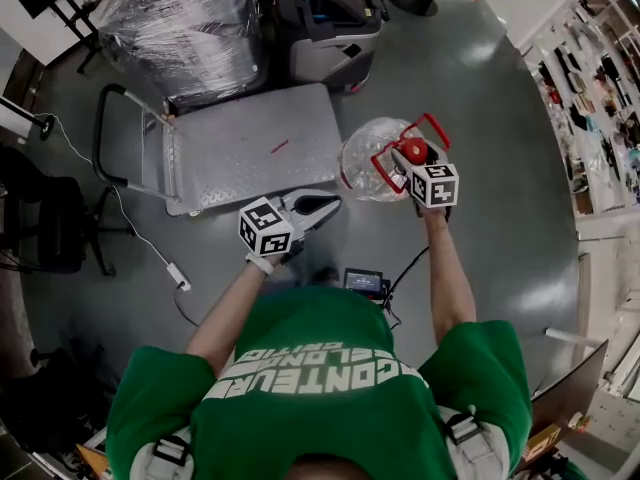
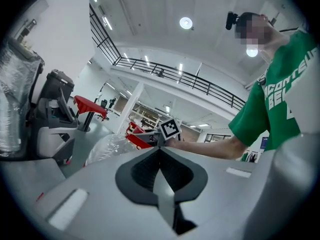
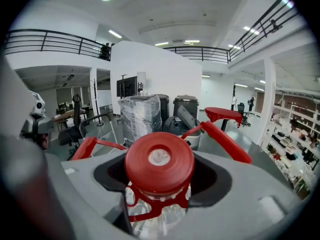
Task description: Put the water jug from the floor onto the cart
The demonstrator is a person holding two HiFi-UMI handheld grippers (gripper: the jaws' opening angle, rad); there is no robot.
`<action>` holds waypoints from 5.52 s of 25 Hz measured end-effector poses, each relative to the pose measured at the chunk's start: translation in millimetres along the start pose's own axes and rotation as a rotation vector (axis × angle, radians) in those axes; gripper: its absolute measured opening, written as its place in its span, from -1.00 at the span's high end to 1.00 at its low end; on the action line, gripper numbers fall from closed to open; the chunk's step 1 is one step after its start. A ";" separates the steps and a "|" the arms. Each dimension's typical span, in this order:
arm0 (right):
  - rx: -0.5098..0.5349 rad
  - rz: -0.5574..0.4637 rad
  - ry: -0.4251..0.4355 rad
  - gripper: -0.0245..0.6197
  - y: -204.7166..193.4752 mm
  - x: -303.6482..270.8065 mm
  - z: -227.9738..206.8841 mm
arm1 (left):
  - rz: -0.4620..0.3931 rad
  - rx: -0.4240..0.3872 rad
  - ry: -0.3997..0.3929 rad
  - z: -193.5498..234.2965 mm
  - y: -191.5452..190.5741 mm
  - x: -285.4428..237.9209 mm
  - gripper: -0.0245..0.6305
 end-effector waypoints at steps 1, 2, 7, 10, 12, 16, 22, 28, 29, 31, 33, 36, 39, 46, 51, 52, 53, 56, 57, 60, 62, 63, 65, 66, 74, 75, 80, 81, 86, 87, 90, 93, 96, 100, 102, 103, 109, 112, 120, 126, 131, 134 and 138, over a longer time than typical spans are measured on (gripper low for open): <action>-0.010 -0.015 -0.001 -0.02 10.2 -1.6 -0.3 | -0.004 -0.006 -0.001 2.1 6.7 0.9 0.89; -0.018 -0.030 -0.001 -0.02 20.7 -3.2 -0.6 | -0.007 -0.010 -0.001 4.4 13.4 1.6 0.89; -0.046 -0.089 0.007 -0.02 65.6 -12.2 3.2 | -0.018 -0.021 0.000 13.5 35.5 10.6 0.89; -0.048 -0.112 0.012 -0.02 84.4 -22.2 9.5 | -0.026 -0.028 0.004 22.8 43.2 19.8 0.89; -0.040 -0.119 0.013 -0.02 93.0 -28.5 14.9 | -0.030 -0.032 0.007 29.0 47.6 26.2 0.89; -0.015 -0.124 0.022 -0.02 109.5 -42.8 25.7 | -0.043 -0.042 0.017 42.6 59.0 39.8 0.89; 0.010 -0.125 0.045 -0.02 130.0 -66.8 42.8 | -0.070 -0.044 0.040 64.0 71.8 64.3 0.89; 0.033 -0.118 0.066 -0.02 149.5 -90.7 66.1 | -0.099 -0.045 0.066 84.2 83.6 92.1 0.89; 0.037 -0.116 0.069 -0.02 152.0 -94.8 70.2 | -0.106 -0.046 0.069 87.1 85.0 96.7 0.89; 0.045 -0.114 0.076 -0.02 156.3 -103.4 79.0 | -0.116 -0.045 0.076 93.2 86.3 106.9 0.89; 0.053 -0.111 0.081 -0.02 160.2 -111.1 88.4 | -0.123 -0.041 0.084 98.5 86.6 118.4 0.89; 0.070 -0.104 0.088 -0.01 165.0 -120.1 102.9 | -0.131 -0.034 0.097 102.1 87.5 137.8 0.89; 0.080 -0.103 0.098 -0.02 171.1 -128.7 117.2 | -0.139 -0.031 0.118 106.8 89.7 157.7 0.89; 0.069 -0.091 0.127 -0.02 173.9 -149.0 143.1 | -0.158 -0.012 0.157 114.7 90.0 185.2 0.89; 0.083 -0.080 0.168 -0.02 175.3 -172.0 159.2 | -0.161 0.008 0.181 131.1 89.0 194.5 0.89; 0.089 -0.076 0.176 -0.02 175.5 -177.3 161.8 | -0.162 0.013 0.187 135.3 89.1 195.6 0.89; 0.097 -0.071 0.184 -0.01 175.7 -182.6 164.4 | -0.162 0.017 0.193 139.5 89.5 196.4 0.89; 0.122 -0.056 0.210 -0.02 175.7 -197.3 169.7 | -0.164 0.028 0.210 151.5 92.8 196.0 0.89; 0.129 -0.052 0.217 -0.02 176.3 -202.1 170.2 | -0.164 0.030 0.215 155.8 95.1 195.2 0.89; 0.147 -0.049 0.234 -0.02 181.6 -218.0 170.8 | -0.168 0.028 0.230 170.7 104.7 194.6 0.89; 0.161 -0.045 0.244 -0.02 186.3 -229.5 170.7 | -0.172 0.026 0.240 180.9 111.7 194.3 0.89; 0.168 -0.043 0.249 -0.01 188.4 -235.5 170.2 | -0.173 0.025 0.244 186.0 114.9 193.6 0.89; 0.180 -0.038 0.258 -0.02 192.1 -247.4 168.4 | -0.173 0.024 0.251 196.3 120.6 191.7 0.89; 0.186 -0.035 0.262 -0.02 193.6 -253.0 167.3 | -0.172 0.024 0.255 201.2 123.0 190.5 0.89; 0.208 -0.031 0.299 -0.02 209.2 -296.1 158.2 | -0.172 0.012 0.290 236.1 143.8 181.9 0.89; 0.210 -0.031 0.305 -0.02 211.3 -301.0 157.2 | -0.172 0.013 0.295 240.1 146.2 180.7 0.89; 0.231 -0.029 0.341 -0.02 218.3 -324.7 155.7 | -0.176 0.015 0.322 257.1 154.4 174.9 0.89; 0.236 -0.029 0.349 -0.02 219.1 -329.7 155.8 | -0.178 0.016 0.330 260.2 155.3 173.6 0.89; 0.276 -0.025 0.404 -0.02 222.4 -351.8 160.1 | -0.193 0.021 0.375 275.9 160.5 166.5 0.89; 0.284 -0.025 0.418 -0.02 222.9 -355.4 161.1 | -0.197 0.020 0.384 278.9 161.9 164.7 0.89; 0.305 -0.027 0.455 -0.02 226.4 -364.7 162.0 | -0.208 0.019 0.402 286.8 166.1 156.5 0.89; 0.332 -0.034 0.485 -0.02 227.9 -372.4 163.2 | -0.215 0.025 0.411 290.4 164.9 144.8 0.89; 0.371 -0.038 0.517 -0.02 224.7 -379.6 167.6 | -0.221 0.040 0.430 293.1 159.2 135.6 0.89; 0.420 -0.039 0.558 -0.02 219.8 -386.0 173.3 | -0.237 0.060 0.458 298.5 153.1 125.5 0.89; 0.435 -0.038 0.579 -0.02 215.6 -385.3 174.5 | -0.238 0.070 0.460 298.8 149.1 118.9 0.89; 0.442 -0.036 0.587 -0.02 213.9 -385.2 174.8 | -0.237 0.075 0.461 299.1 147.5 116.0 0.89; 0.471 -0.020 0.619 -0.02 205.0 -389.7 177.5 | -0.238 0.085 0.472 304.2 145.0 108.8 0.89; 0.480 -0.016 0.631 -0.02 200.8 -386.5 179.7 | -0.234 0.097 0.469 304.8 142.9 107.9 0.89; 0.494 -0.007 0.654 -0.02 194.1 -380.4 181.6 | -0.224 0.118 0.458 303.9 138.9 99.8 0.89; 0.510 0.006 0.667 -0.02 185.3 -377.1 185.7 | -0.216 0.127 0.459 300.1 131.4 99.8 0.89; 0.520 0.015 0.672 -0.02 184.0 -375.6 188.9 | -0.231 0.123 0.464 298.7 130.7 106.4 0.89; 0.525 0.025 0.673 -0.02 181.4 -375.0 191.9 | -0.235 0.124 0.464 297.6 129.0 109.1 0.89; 0.542 0.032 0.676 -0.02 177.2 -377.4 195.5 | -0.243 0.128 0.471 295.7 126.3 112.6 0.89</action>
Point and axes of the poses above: the fingertips, and each gripper's own axes: x backward along the fingers, z to its left, y out of its top, the point moved 6 cm from there along x, backward along the fingers, and after that the axes turned 12 degrees about -y, right-handed, at the moved point
